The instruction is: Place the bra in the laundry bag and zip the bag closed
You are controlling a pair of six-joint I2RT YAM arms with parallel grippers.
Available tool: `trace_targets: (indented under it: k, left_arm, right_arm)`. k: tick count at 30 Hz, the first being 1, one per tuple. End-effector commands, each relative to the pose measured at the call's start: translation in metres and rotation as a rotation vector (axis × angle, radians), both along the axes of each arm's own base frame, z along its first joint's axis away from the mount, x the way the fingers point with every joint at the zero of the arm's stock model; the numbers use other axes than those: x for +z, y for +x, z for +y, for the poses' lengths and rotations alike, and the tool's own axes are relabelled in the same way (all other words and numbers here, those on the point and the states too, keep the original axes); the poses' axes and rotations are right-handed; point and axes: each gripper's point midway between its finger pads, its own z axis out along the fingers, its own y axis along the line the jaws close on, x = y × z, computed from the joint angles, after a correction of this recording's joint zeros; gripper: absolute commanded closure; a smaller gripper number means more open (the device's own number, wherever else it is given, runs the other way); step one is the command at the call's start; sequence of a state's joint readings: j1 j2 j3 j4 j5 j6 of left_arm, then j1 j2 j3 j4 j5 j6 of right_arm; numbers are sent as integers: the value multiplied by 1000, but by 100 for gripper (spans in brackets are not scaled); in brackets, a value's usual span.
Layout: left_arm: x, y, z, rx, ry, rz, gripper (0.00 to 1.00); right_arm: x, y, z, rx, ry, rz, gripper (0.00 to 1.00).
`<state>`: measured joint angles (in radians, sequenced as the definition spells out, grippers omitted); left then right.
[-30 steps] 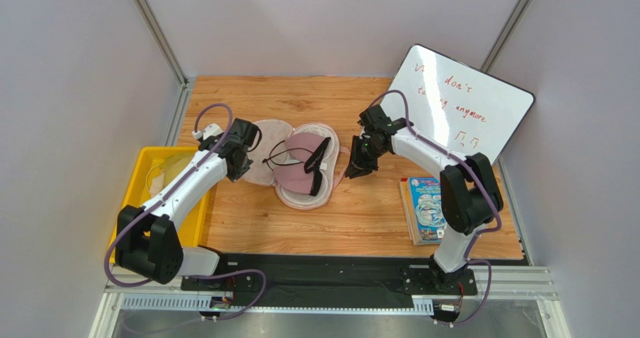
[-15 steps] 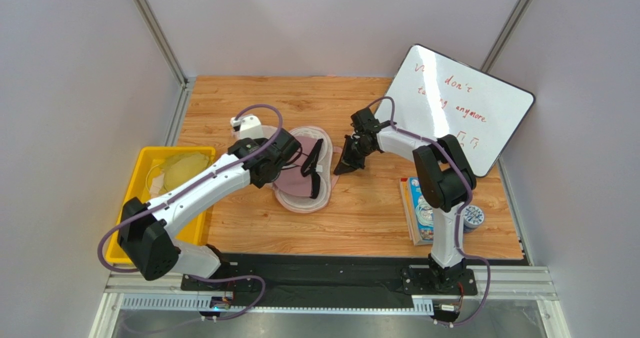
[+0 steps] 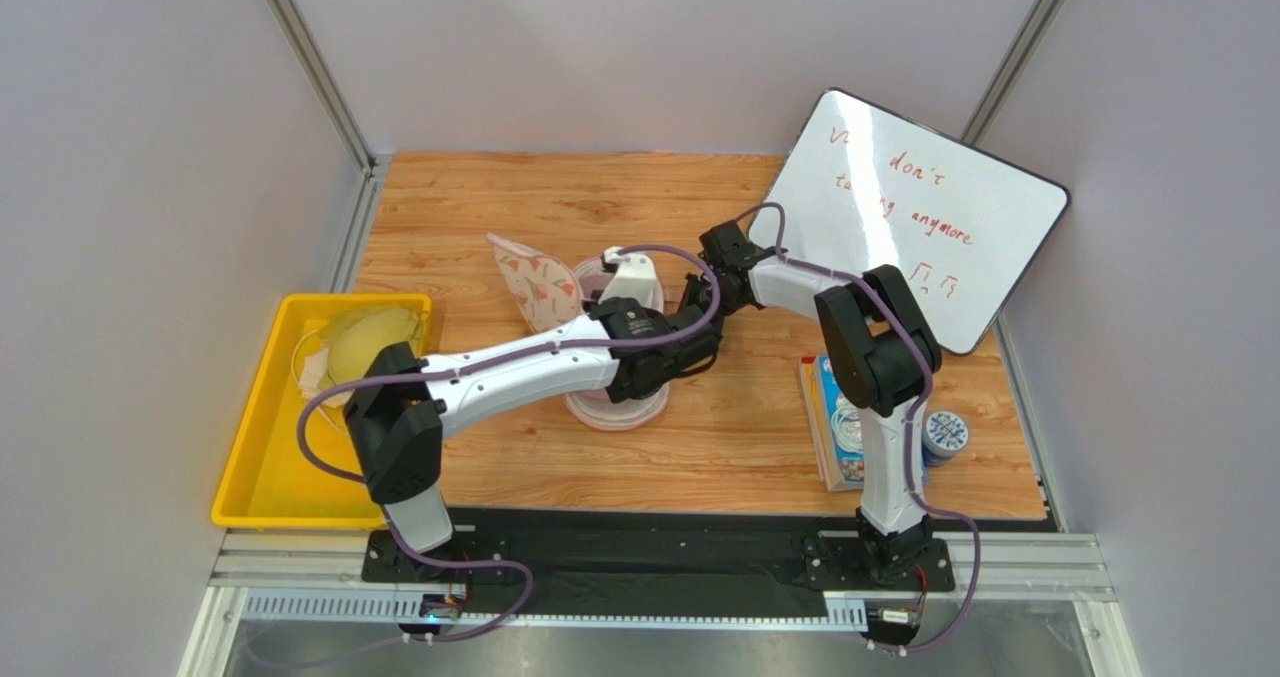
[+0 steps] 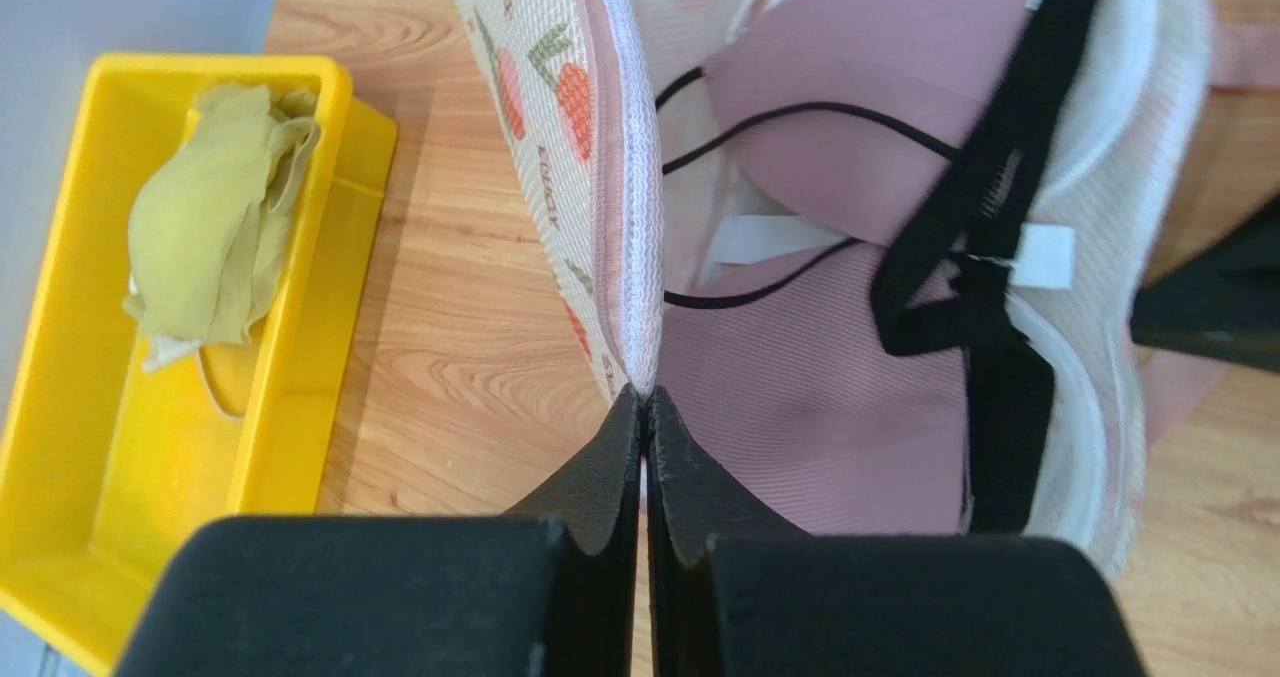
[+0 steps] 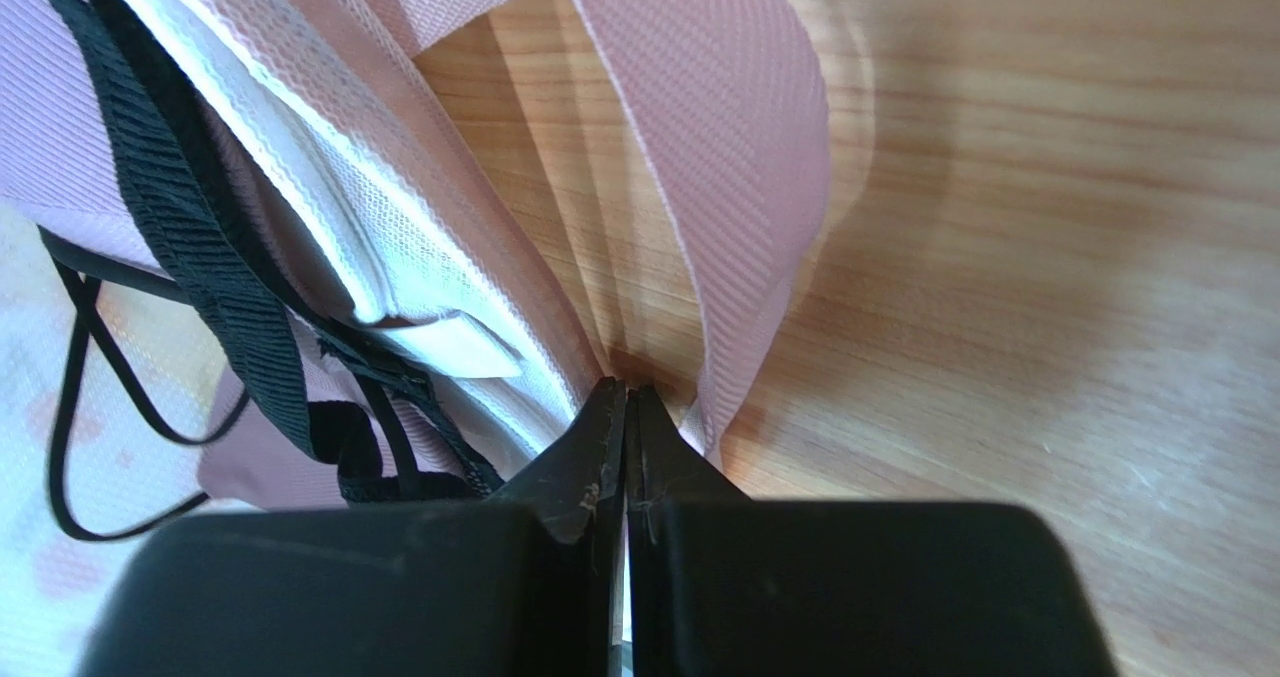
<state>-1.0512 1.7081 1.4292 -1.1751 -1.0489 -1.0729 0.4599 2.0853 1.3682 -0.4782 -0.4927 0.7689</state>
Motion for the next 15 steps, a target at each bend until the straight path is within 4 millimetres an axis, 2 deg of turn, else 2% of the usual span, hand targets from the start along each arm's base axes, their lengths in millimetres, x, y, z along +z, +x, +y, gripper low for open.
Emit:
trace_targets:
  k: [1,6,9,10,12,13,15]
  left_arm:
    - [18,0,-25,-103,103,-69,100]
    - [4,-20,-74,-246,146,-60,100]
    - [-13,-26,-100,-344,157,-6,100]
    - [-20,-29,-115,-380,110,13,100]
    - [-34,-34,-120,-451,123,69,99]
    - [-41,-39,-135,-498,56,96,99]
    - [-49,-45,-134,-563,52,129,96]
  right_arm:
    - [-7,6,4,-15,30,15,100]
    - [-15,9,1,-32,34,41,100]
    - [-16,10,1,-32,40,44,100]
    - [-15,10,1,-31,40,41,100]
    - [-16,11,-1,-32,36,37,100]
    - [-17,10,-2,-35,34,43,100]
    - [-18,9,-3,-33,39,50,100]
